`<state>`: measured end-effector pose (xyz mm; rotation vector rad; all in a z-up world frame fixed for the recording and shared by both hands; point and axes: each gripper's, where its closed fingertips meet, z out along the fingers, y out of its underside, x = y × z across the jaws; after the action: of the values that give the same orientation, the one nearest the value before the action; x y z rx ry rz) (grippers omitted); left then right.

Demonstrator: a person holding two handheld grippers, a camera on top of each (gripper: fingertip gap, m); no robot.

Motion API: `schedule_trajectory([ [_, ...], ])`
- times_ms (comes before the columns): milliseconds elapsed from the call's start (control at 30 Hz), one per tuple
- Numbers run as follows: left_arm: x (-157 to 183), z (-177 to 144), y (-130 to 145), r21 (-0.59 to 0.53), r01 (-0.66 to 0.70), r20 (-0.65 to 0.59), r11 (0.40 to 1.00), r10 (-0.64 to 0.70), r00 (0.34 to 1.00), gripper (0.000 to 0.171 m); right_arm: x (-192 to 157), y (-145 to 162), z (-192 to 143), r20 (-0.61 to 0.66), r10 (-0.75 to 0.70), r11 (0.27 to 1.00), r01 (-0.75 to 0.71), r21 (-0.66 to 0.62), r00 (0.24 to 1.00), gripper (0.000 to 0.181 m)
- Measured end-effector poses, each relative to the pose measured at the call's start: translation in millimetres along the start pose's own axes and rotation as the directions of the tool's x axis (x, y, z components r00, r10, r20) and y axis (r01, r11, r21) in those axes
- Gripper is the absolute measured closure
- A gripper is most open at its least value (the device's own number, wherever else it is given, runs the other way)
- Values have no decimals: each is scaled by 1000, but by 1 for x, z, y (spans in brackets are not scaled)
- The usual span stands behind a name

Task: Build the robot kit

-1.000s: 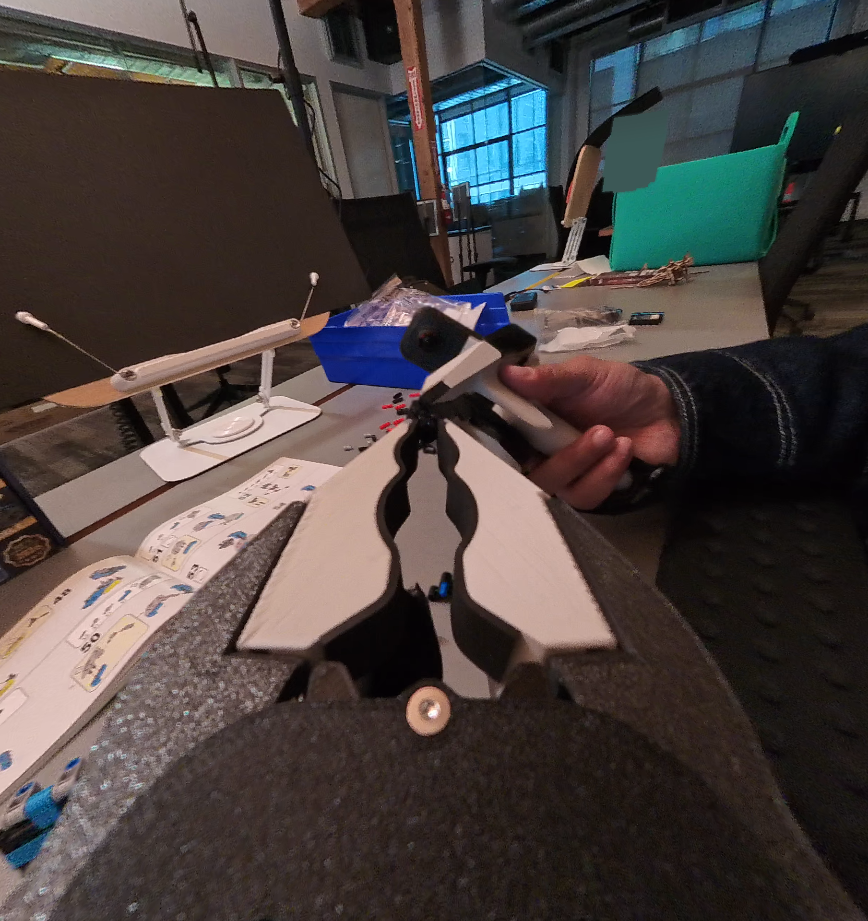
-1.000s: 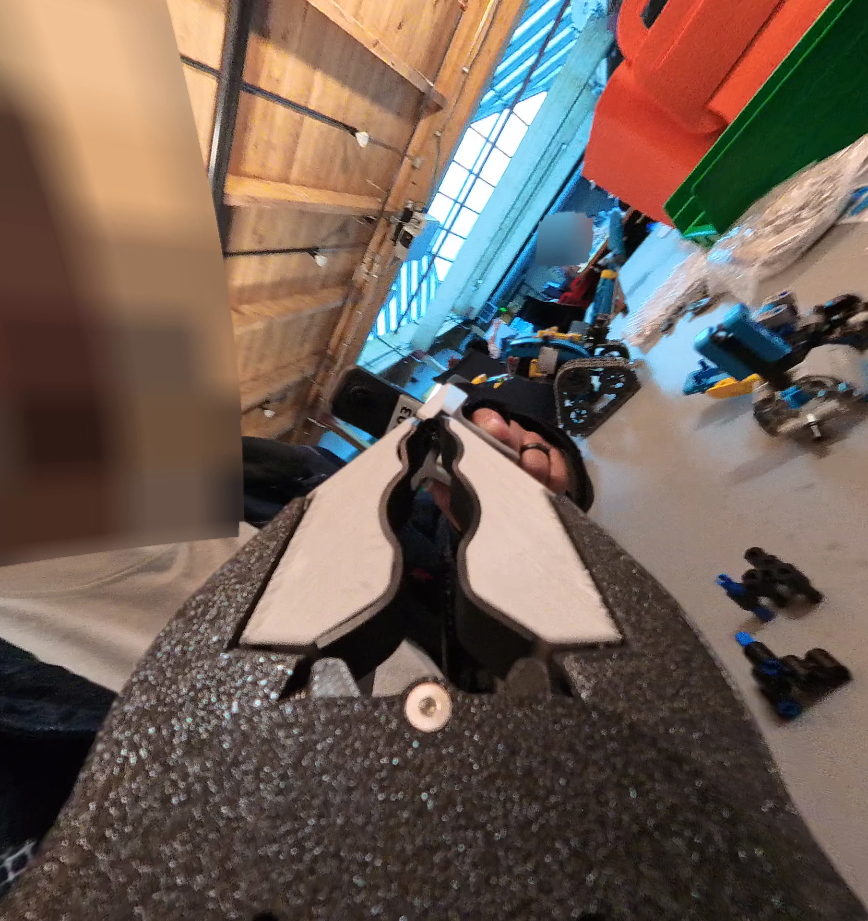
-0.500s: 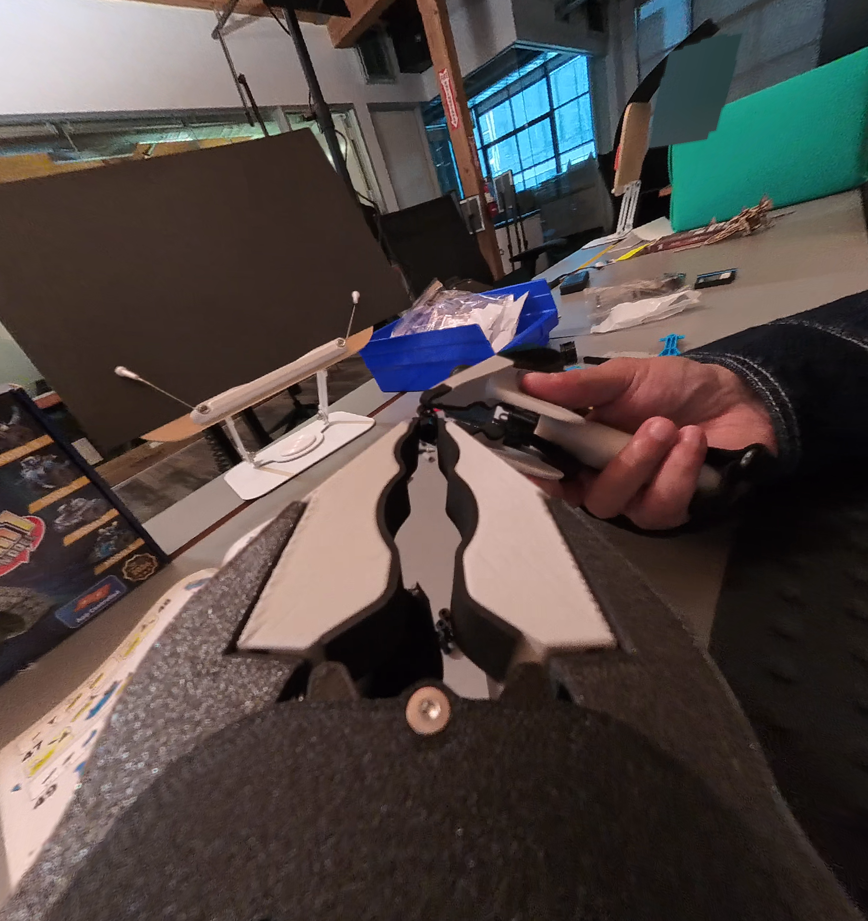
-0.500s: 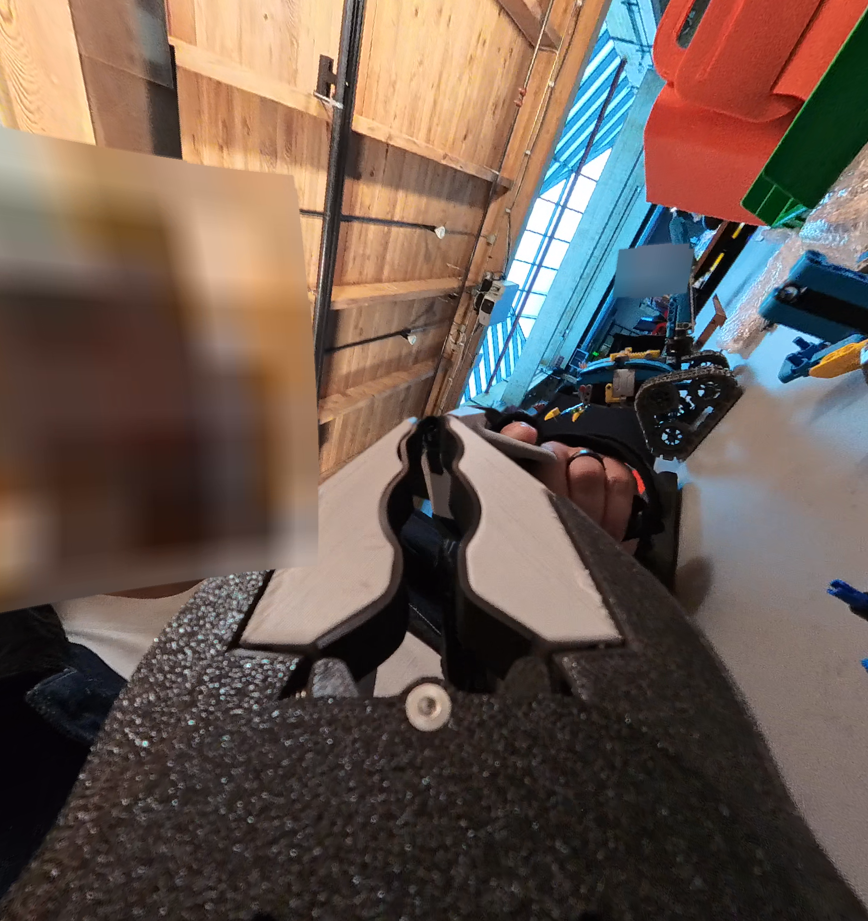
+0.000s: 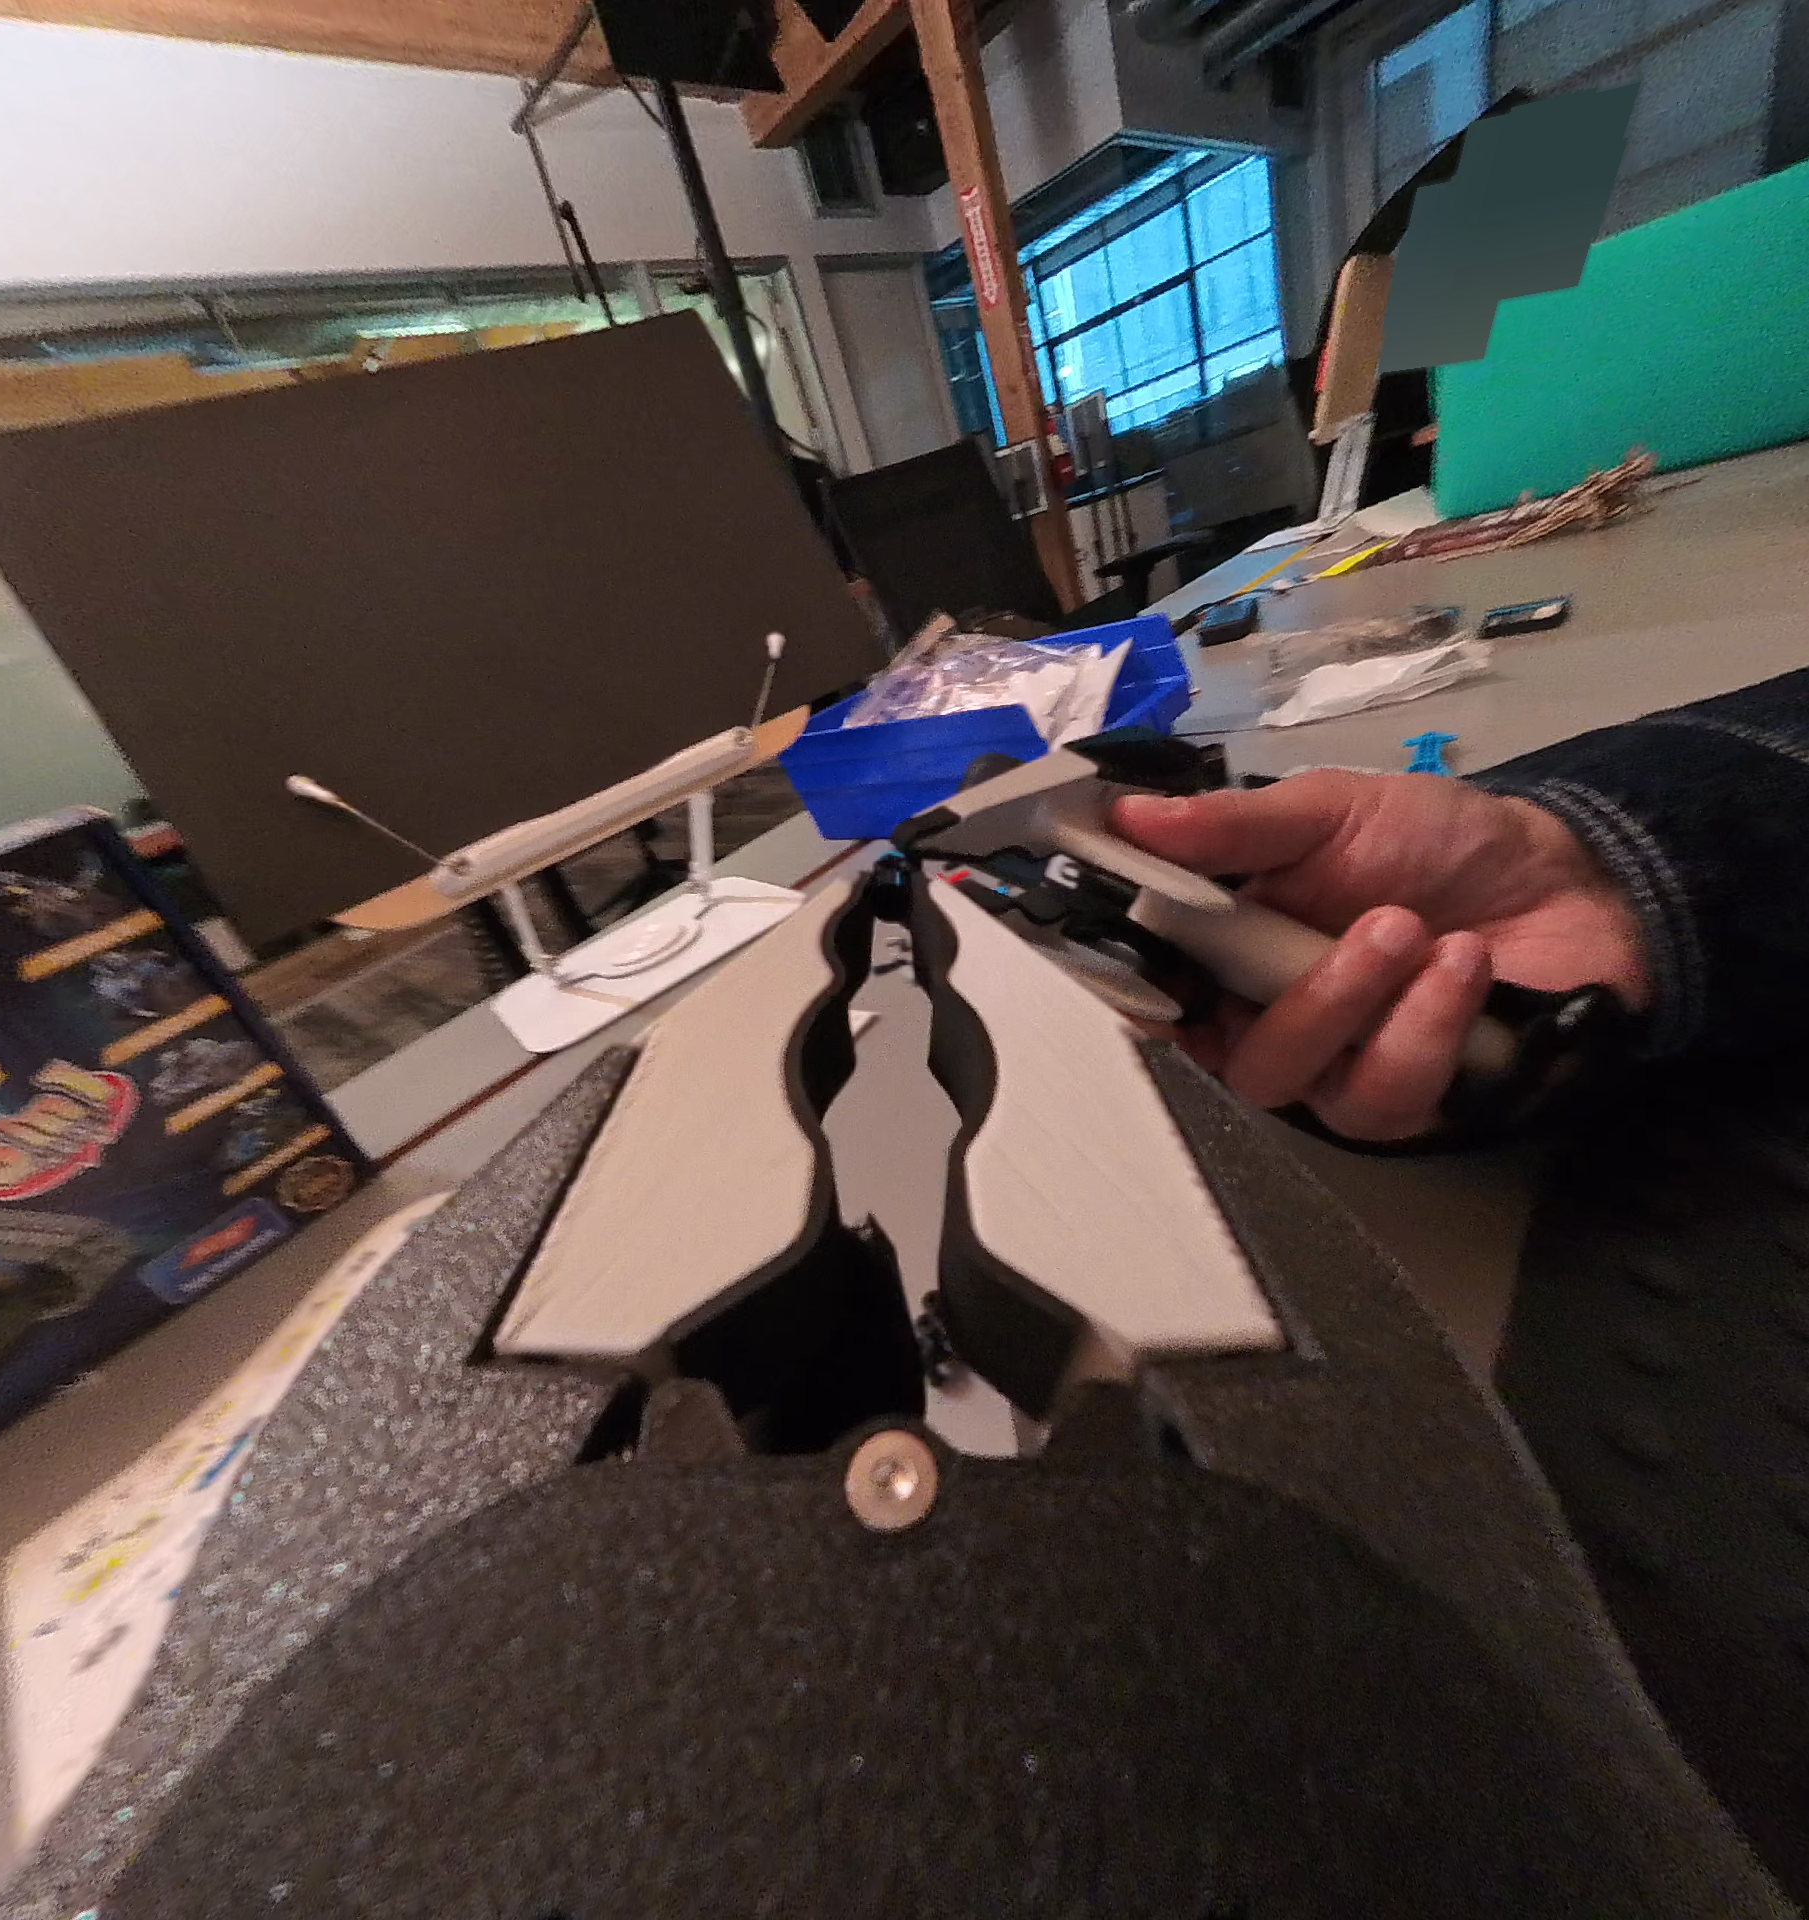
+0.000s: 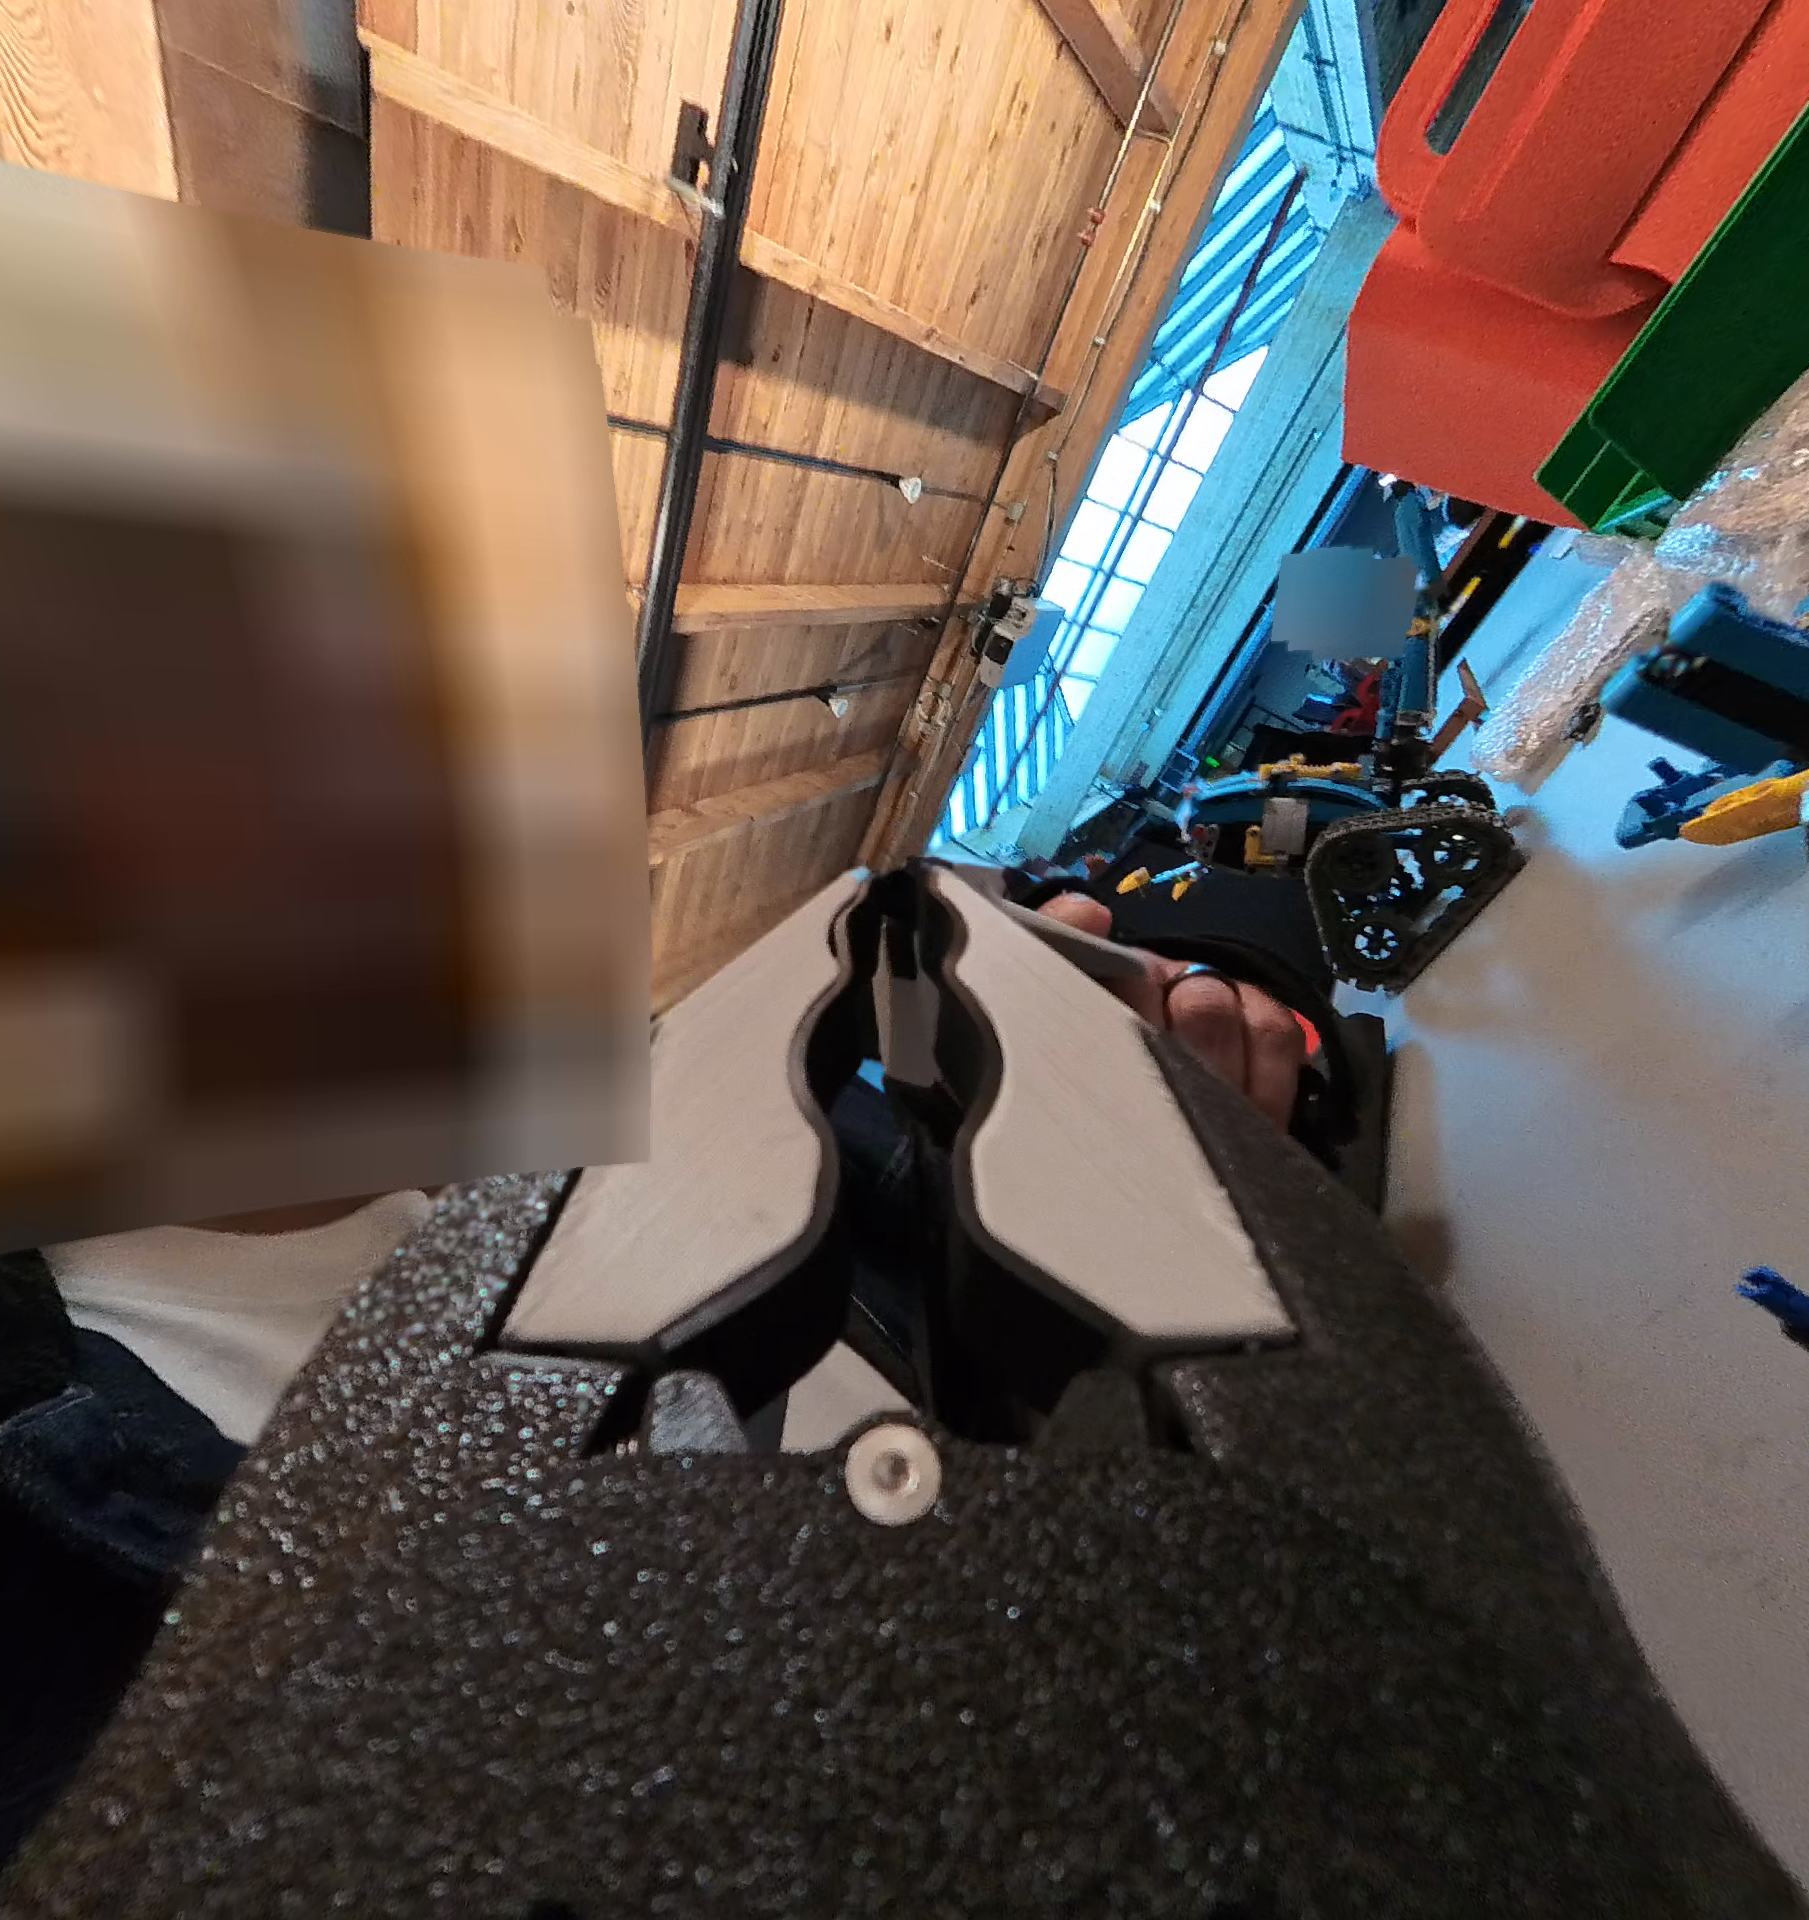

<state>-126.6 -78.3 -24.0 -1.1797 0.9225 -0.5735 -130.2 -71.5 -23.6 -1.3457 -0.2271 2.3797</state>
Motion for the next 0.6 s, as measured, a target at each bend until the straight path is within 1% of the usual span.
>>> schedule_trajectory([
  [33, 1, 0, 1, 0, 40, -27, 999, -40, 999, 165, 0, 1, -1, -18, -33, 999, 32, -25, 999, 175],
  [100, 3, 1, 2, 2, 118, -81, 993, -117, 990, 165, 0, 2, -4, -58, -112, 991, 107, -85, 992, 175],
  [233, 7, 0, 3, -10, 259, -177, 966, -256, 950, 165, 0, 6, -7, -84, -195, 972, 181, -148, 977, 176],
  [333, 13, 1, 3, -21, 309, -223, 951, -305, 926, 165, 0, 12, -5, -98, -278, 944, 252, -214, 956, 178],
  [400, 12, 1, 3, -18, 313, -223, 950, -309, 925, 165, 0, 12, -5, -98, -281, 941, 254, -222, 955, 176],
  [467, 12, 1, 4, -20, 275, -208, 961, -273, 939, 165, 1, 12, -6, -99, -266, 946, 240, -218, 959, 176],
  [600, 9, 3, 6, -28, 194, -164, 981, -196, 967, 165, 3, 8, -5, -139, -323, 930, 287, -228, 936, 175],
])
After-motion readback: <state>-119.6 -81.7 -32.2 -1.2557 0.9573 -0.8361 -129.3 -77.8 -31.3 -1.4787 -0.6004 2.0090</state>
